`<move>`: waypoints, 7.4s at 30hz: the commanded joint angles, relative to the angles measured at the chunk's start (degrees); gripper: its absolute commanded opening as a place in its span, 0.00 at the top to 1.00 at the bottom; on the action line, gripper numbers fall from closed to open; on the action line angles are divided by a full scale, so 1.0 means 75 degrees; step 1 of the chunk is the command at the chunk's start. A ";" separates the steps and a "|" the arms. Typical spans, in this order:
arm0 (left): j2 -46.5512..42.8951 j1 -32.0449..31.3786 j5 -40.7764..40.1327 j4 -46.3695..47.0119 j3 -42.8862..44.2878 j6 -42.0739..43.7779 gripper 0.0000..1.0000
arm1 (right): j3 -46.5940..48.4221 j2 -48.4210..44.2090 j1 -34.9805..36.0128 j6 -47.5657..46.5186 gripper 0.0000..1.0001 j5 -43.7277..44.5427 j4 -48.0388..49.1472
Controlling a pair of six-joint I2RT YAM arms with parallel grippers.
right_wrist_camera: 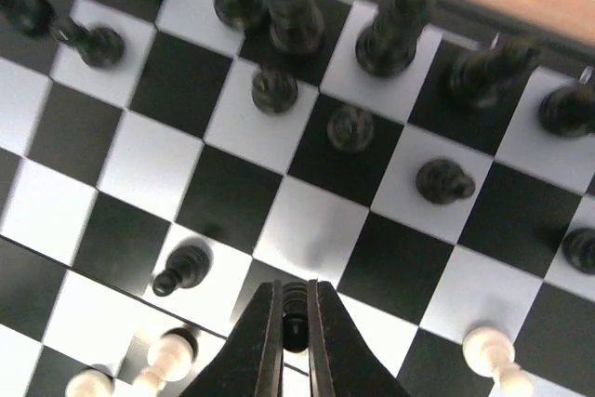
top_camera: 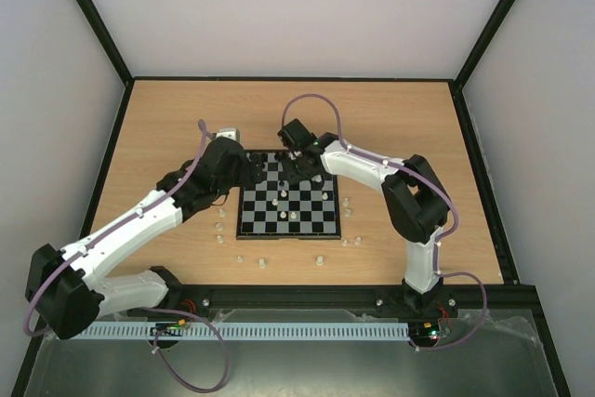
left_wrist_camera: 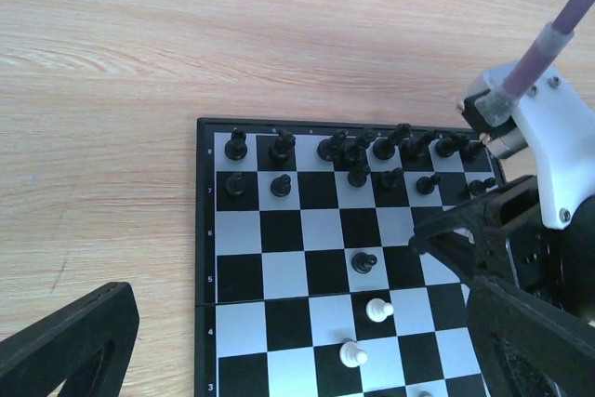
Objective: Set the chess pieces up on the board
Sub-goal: Pick up the chess piece from the chessboard, then place the chess piece on the chessboard, then pick up the chess piece from the chessboard, then place the chess piece on the chessboard.
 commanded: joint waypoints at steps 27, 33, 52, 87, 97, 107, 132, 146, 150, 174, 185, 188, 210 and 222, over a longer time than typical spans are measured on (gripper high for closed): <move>-0.0457 -0.0111 0.0037 -0.0007 -0.0191 -0.0068 0.01 | 0.3221 0.1947 0.0171 -0.0310 0.99 -0.0195 -0.1304; -0.0490 -0.0111 0.0037 -0.0018 -0.0199 -0.0070 0.01 | 0.3527 0.2289 0.0184 -0.0322 0.99 -0.0171 -0.1376; -0.0558 -0.0111 0.0037 -0.0006 -0.0220 -0.0078 0.01 | 0.3785 0.2667 0.0183 -0.0346 0.97 0.0000 -0.1471; -0.0675 -0.0157 -0.0158 -0.0299 0.0010 -0.0147 0.00 | -0.0272 -0.1348 0.0184 -0.0119 0.58 0.0329 -0.0642; -0.0980 -0.0169 -0.0162 -0.0275 -0.0115 -0.0270 0.01 | -0.0511 -0.1231 0.0313 -0.0151 0.63 -0.0491 -0.0286; -0.1729 -0.0181 -0.0087 -0.0315 -0.0379 -0.0332 0.01 | 0.0592 0.0012 0.0417 -0.0064 0.67 -0.0643 -0.0460; -0.1779 -0.0181 -0.0174 -0.0348 -0.0430 -0.0291 0.01 | 0.1289 0.1099 0.0508 -0.0088 0.80 -0.0337 -0.0910; -0.1739 -0.0181 -0.0127 -0.0289 -0.0393 -0.0238 0.01 | 0.1511 0.0977 0.0506 -0.0173 0.95 0.0127 -0.1171; -0.1720 -0.0181 -0.0103 -0.0275 -0.0401 -0.0248 0.01 | 0.1470 0.0502 0.0472 -0.0204 0.95 0.0460 -0.1327; -0.1607 -0.0181 -0.0114 -0.0257 -0.0392 -0.0210 0.00 | 0.1169 0.0439 -0.0870 -0.0278 0.96 0.1064 -0.1633; -0.1554 -0.0181 -0.0161 -0.0243 -0.0415 -0.0183 0.01 | 0.1296 0.0951 -0.0897 -0.0309 0.96 0.0989 -0.1509; -0.1548 -0.0181 -0.0162 -0.0249 -0.0404 -0.0184 0.01 | 0.1312 0.1012 -0.0912 -0.0321 0.96 0.0946 -0.1472; -0.1527 -0.0181 -0.0187 -0.0281 -0.0363 -0.0183 0.00 | 0.1600 0.1287 -0.0959 -0.0389 0.96 0.0947 -0.1448; -0.1520 -0.0181 -0.0155 -0.0275 -0.0357 -0.0185 0.01 | 0.1513 0.1209 -0.0976 -0.0380 0.92 0.1036 -0.1475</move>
